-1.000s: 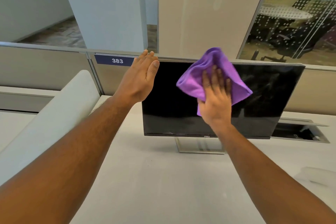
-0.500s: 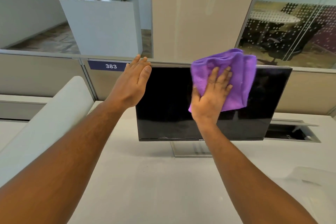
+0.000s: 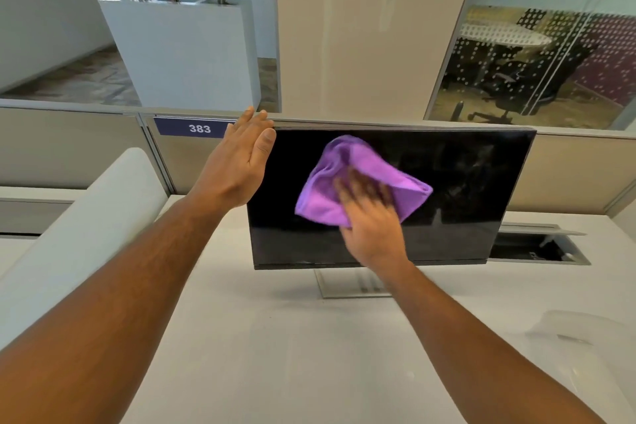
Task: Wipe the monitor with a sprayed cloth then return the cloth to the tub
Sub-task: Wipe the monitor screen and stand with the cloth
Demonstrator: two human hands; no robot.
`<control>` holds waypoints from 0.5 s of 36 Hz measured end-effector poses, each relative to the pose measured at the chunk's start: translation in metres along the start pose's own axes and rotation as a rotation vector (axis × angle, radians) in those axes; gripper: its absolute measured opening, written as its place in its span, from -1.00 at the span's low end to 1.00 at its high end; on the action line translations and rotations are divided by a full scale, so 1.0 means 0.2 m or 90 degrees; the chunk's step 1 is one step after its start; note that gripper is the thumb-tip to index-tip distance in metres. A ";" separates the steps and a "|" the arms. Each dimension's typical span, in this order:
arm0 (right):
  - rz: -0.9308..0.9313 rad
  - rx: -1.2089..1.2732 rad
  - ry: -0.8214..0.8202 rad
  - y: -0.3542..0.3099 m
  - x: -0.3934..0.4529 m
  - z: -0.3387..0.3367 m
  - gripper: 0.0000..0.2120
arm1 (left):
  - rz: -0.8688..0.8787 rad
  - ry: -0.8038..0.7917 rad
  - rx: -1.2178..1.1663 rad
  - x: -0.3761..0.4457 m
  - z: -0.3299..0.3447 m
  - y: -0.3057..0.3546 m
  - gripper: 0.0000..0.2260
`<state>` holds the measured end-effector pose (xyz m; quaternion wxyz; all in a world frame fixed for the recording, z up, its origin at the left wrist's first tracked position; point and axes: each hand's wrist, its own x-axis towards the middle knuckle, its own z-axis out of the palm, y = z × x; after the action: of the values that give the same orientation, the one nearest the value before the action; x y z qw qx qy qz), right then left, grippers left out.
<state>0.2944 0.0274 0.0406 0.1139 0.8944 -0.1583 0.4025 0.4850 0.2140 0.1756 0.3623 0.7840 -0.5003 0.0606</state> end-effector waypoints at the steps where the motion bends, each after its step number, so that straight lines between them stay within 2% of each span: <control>1: 0.063 -0.006 0.033 0.05 0.02 -0.03 -0.26 | -0.001 -0.001 0.002 0.00 0.00 0.00 -0.40; 6: 0.359 -0.026 0.078 0.23 0.16 -0.15 -0.29 | -0.001 -0.003 -0.004 0.00 0.00 0.00 -0.41; 9: 0.401 -0.010 0.081 0.21 0.25 -0.18 -0.23 | -0.003 -0.002 0.010 0.00 0.01 0.00 -0.49; 12: 0.343 -0.010 0.064 0.11 0.29 -0.16 -0.16 | -0.004 -0.010 0.030 0.01 0.01 -0.01 -0.53; 18: 0.064 -0.001 0.002 -0.12 0.23 -0.05 -0.23 | -0.002 -0.007 0.045 0.02 0.02 -0.01 -0.51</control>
<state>0.3255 0.0439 0.0807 0.0943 0.8846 -0.2033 0.4089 0.4874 0.2085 0.1741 0.3317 0.7972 -0.4991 0.0731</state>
